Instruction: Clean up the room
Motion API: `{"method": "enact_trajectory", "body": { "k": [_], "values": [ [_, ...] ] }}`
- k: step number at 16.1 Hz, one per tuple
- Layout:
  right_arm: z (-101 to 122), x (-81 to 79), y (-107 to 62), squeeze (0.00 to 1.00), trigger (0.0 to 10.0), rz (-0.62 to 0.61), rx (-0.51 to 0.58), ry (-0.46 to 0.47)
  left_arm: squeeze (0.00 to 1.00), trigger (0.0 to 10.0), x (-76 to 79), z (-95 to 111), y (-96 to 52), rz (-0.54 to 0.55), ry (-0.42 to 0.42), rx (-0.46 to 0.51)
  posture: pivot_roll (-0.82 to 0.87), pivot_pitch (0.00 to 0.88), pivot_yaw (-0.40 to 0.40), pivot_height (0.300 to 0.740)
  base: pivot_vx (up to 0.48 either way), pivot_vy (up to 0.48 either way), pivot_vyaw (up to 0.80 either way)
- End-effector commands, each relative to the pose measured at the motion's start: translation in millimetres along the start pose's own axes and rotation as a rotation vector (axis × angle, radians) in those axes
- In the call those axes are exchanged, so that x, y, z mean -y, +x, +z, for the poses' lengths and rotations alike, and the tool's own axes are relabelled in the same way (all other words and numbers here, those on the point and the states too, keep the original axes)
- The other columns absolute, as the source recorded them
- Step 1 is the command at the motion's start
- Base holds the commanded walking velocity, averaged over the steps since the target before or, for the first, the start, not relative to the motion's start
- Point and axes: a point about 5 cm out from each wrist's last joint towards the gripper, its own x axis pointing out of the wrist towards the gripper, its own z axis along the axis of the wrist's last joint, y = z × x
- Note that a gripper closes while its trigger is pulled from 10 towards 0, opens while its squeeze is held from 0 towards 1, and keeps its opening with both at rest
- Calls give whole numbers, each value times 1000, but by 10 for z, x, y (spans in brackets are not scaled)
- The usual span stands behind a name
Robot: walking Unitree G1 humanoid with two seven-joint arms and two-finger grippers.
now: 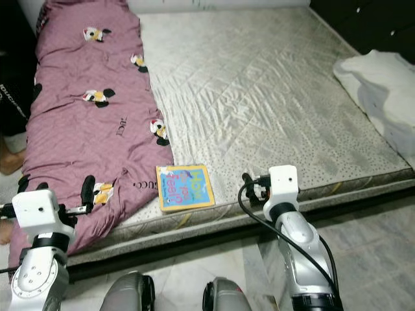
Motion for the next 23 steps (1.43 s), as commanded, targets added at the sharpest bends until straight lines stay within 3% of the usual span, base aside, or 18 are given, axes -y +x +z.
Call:
{"method": "enact_trajectory", "body": {
  "k": [1, 7, 12, 23],
  "values": [
    [-18, 12, 3, 0, 10000, 2, -7, -3, 0, 10000, -13, -19, 1, 12, 5, -7, 7, 123, -48, 691, 0, 0, 0],
    [-27, -1, 17, 0, 10000, 14, -12, -9, 0, 10000, -6, -7, 24, 15, 1, 0, 5, 124, -52, 636, 0, 0, 0],
    [-43, 1, 26, 0, 10000, 21, -22, -18, 0, 10000, -69, 51, 83, 26, 10, 27, 8, 121, -57, 636, 0, 0, 0],
    [-48, 3, 46, 0, 10000, 34, -25, -29, 0, 10000, -37, 67, 89, -6, -3, 48, 6, 126, -61, 636, 50, 0, 0]
  ]
}}
